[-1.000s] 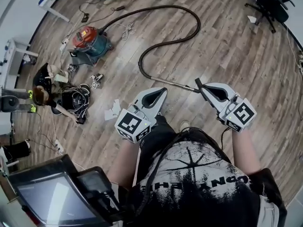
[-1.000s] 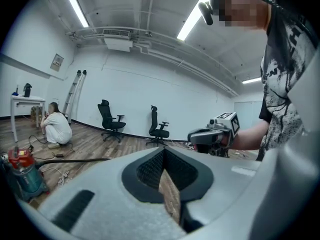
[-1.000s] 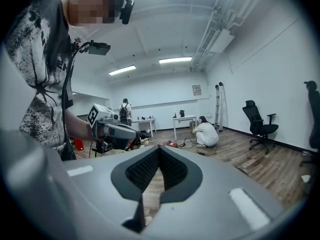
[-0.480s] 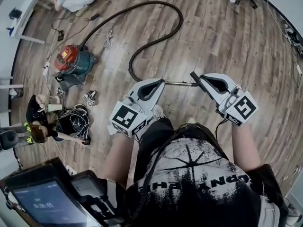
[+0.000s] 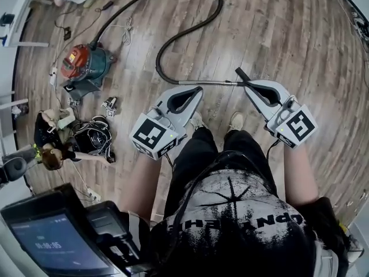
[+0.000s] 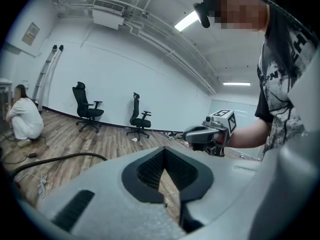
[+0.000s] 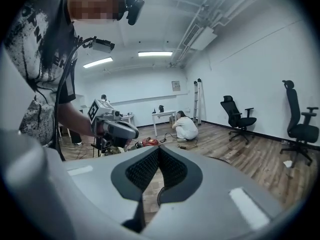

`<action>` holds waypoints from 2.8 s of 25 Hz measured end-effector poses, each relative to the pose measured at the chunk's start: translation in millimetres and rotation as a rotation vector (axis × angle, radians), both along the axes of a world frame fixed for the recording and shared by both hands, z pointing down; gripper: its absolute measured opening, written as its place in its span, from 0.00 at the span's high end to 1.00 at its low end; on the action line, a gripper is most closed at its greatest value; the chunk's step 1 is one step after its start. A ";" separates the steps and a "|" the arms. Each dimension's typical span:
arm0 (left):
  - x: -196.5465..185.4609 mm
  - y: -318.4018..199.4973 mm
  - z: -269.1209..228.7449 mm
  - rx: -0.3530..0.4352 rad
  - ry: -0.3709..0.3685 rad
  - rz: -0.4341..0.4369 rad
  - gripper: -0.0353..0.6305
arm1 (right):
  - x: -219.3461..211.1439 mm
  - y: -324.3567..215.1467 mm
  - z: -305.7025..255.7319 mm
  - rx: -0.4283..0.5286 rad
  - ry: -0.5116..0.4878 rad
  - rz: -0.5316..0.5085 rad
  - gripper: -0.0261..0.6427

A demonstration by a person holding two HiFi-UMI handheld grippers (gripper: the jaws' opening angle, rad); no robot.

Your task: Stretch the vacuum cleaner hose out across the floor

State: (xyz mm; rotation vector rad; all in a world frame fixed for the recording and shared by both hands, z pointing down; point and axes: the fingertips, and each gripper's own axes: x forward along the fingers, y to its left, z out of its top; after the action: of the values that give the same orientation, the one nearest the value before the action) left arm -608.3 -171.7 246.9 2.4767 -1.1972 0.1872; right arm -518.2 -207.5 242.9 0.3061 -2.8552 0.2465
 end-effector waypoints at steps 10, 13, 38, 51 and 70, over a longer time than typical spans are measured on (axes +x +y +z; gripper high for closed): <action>37.1 -29.1 57.9 0.040 0.017 -0.080 0.95 | 32.7 -26.0 102.2 0.069 0.112 -0.126 0.95; 29.8 -42.5 85.9 0.062 0.040 -0.093 0.94 | 28.6 -41.9 158.9 0.104 0.209 -0.150 0.91; -118.9 31.1 459.6 0.072 0.064 -0.587 0.94 | -77.9 -29.7 924.0 -0.073 0.918 -0.520 0.60; -139.9 48.2 435.1 0.076 0.208 -0.719 0.94 | -71.4 -24.9 947.6 0.051 1.079 -0.495 0.69; -120.5 40.6 565.7 -0.230 0.252 -0.694 0.85 | -59.1 -29.1 909.3 0.045 1.161 -0.593 0.70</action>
State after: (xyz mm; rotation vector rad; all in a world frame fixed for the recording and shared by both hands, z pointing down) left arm -728.8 -131.2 812.6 1.7066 -1.7150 -0.1647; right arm -577.4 -236.6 1152.3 -0.3148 -1.6813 -0.1037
